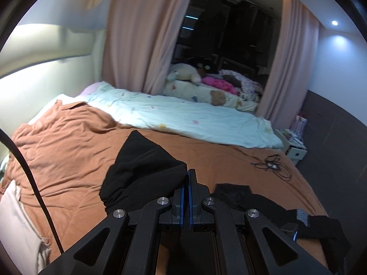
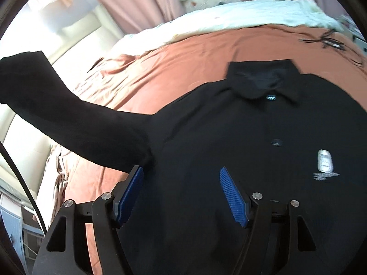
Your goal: Fold large clothes
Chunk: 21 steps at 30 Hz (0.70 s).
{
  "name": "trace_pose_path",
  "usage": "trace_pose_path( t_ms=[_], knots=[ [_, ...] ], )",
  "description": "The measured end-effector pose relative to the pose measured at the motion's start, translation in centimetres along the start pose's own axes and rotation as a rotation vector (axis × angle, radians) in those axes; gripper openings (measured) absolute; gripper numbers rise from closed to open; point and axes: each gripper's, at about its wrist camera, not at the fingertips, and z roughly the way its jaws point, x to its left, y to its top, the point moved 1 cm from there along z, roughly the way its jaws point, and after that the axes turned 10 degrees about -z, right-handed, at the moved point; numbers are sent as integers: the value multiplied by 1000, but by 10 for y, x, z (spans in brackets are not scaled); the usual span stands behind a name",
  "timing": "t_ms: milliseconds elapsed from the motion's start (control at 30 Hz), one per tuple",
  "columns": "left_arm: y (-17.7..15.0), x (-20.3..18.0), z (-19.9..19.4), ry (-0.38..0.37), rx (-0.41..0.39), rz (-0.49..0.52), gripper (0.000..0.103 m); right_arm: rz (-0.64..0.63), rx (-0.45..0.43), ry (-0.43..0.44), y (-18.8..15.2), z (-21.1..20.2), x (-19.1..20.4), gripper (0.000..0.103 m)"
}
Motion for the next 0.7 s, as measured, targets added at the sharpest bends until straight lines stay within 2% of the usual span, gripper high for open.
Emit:
trace_pose_path(
  t_ms=[100,367,567,700],
  knots=[
    [-6,-40,6,-58,27,36,2,29,-23,-22,-9,-23,-22,68],
    [-35,-116,38,-167,122,121,2,80,-97,-118,-43,-107,-84,68],
    [-75,-161,76,-248,219,179,3,153,-119,-176,-81,-144,-111,68],
    [-116,-185,107,-311,314,208,3,208,-119,-222,-107,-150,-124,68]
  ],
)
